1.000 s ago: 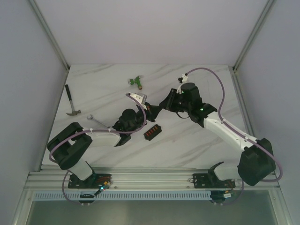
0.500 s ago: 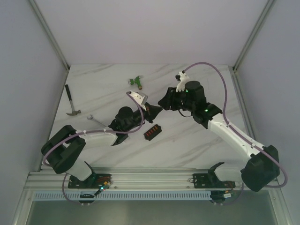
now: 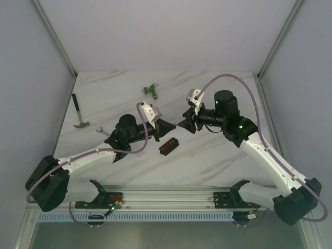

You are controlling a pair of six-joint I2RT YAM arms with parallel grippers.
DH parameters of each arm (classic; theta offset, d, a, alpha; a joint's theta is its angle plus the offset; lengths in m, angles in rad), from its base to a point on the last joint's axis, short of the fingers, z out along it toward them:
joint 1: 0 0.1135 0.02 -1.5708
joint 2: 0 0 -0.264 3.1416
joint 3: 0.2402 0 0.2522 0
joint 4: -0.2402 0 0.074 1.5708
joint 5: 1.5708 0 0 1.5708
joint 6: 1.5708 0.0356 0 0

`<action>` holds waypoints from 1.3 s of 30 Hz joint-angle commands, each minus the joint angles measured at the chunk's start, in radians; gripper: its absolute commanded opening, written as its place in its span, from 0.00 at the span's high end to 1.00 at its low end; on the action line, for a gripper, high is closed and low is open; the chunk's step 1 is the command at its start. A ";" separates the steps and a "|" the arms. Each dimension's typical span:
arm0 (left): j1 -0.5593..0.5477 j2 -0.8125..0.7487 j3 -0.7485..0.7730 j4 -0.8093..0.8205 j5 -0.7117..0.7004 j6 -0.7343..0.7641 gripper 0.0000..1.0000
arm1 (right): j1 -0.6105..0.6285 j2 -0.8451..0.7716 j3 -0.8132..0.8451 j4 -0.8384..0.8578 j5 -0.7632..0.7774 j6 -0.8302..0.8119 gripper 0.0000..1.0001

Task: Snap on the fuse box
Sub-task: Pick up the fuse from the center of the board.

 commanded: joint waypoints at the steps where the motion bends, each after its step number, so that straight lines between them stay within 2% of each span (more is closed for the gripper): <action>1: 0.004 -0.057 0.013 -0.069 0.157 0.081 1.00 | -0.004 -0.023 0.045 -0.078 -0.232 -0.189 0.47; 12: 0.002 -0.126 -0.032 0.051 0.224 0.035 1.00 | -0.006 0.057 0.135 -0.221 -0.437 -0.306 0.58; 19: 0.002 -0.138 -0.042 0.074 0.237 0.022 1.00 | -0.014 0.060 0.140 -0.244 -0.471 -0.330 0.73; 30: -0.002 -0.135 -0.045 0.116 0.264 -0.001 1.00 | -0.018 0.082 0.145 -0.251 -0.488 -0.326 0.76; 36: -0.005 -0.129 -0.046 0.121 0.274 0.002 1.00 | -0.026 0.081 0.144 -0.252 -0.508 -0.327 0.81; 39: -0.006 -0.123 -0.047 0.121 0.277 0.001 1.00 | -0.029 0.081 0.146 -0.256 -0.525 -0.327 0.80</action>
